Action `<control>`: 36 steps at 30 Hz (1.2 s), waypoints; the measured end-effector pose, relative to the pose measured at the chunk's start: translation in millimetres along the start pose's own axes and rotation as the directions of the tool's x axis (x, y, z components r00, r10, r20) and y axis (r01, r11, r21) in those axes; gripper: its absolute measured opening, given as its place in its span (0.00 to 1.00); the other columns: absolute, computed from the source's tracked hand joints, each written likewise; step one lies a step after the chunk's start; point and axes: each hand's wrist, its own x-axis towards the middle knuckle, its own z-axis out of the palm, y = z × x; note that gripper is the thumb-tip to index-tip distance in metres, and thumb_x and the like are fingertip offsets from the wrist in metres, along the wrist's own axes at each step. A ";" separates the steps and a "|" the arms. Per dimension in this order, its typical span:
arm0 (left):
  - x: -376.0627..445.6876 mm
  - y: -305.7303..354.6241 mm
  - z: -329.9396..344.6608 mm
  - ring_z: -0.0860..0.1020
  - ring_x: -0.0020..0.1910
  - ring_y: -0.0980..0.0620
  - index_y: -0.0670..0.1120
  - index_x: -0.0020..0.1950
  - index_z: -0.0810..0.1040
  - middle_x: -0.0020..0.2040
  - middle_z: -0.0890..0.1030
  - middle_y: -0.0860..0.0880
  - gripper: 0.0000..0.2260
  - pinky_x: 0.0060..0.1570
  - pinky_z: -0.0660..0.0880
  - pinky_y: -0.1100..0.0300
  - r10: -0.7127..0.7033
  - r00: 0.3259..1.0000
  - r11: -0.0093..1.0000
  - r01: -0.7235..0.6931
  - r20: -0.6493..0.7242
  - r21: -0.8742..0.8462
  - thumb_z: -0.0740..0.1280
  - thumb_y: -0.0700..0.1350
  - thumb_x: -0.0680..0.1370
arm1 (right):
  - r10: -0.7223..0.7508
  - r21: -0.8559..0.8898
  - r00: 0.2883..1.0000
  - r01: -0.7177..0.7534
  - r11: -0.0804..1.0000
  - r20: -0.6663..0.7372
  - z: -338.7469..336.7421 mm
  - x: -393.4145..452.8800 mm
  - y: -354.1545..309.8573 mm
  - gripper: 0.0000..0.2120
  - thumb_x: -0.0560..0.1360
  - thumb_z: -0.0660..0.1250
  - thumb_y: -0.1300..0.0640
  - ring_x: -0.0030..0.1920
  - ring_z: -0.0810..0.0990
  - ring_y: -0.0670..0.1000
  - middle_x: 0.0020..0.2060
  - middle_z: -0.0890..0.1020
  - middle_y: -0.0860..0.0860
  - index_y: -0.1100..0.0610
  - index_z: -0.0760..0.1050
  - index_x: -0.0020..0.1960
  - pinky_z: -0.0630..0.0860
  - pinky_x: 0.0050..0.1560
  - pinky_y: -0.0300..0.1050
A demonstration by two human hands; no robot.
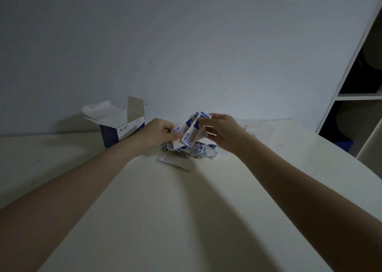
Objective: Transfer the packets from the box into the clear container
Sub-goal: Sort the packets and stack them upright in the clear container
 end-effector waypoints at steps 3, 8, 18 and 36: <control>-0.4 1.7 3.2 0.70 0.32 0.53 0.37 0.43 0.79 0.32 0.74 0.46 0.10 0.32 0.64 0.63 0.038 0.999 0.998 -0.039 0.035 0.043 0.71 0.44 0.73 | -0.063 -0.021 0.991 0.061 0.998 -0.115 8.3 1.1 -0.7 0.06 0.73 0.65 0.69 0.38 0.77 0.52 0.37 0.78 0.56 0.61 0.73 0.39 0.77 0.42 0.43; -4.5 -5.7 4.8 0.72 0.32 0.57 0.52 0.32 0.69 0.32 0.75 0.56 0.14 0.33 0.67 0.70 0.207 0.978 0.908 -0.185 -0.019 0.376 0.69 0.39 0.73 | -0.118 0.177 0.964 0.163 0.971 -0.239 0.9 5.9 -13.9 0.09 0.74 0.65 0.69 0.39 0.77 0.50 0.40 0.76 0.55 0.62 0.71 0.52 0.75 0.42 0.39; -4.8 -12.3 2.5 0.69 0.37 0.58 0.51 0.31 0.65 0.38 0.68 0.54 0.17 0.37 0.65 0.66 0.321 0.946 0.807 -0.304 0.056 0.506 0.67 0.33 0.71 | -0.086 -0.288 0.993 0.107 0.952 0.087 -8.6 -8.3 -16.3 0.07 0.79 0.57 0.65 0.39 0.74 0.50 0.37 0.73 0.54 0.62 0.70 0.43 0.73 0.39 0.42; 10.3 2.5 28.8 0.72 0.59 0.49 0.44 0.62 0.71 0.61 0.74 0.47 0.15 0.55 0.68 0.58 0.333 0.941 0.741 -0.301 0.061 0.601 0.67 0.41 0.75 | -0.220 -0.340 0.956 0.144 0.930 -0.196 6.7 -2.1 -14.2 0.09 0.78 0.56 0.69 0.31 0.76 0.52 0.35 0.77 0.55 0.60 0.64 0.55 0.76 0.34 0.47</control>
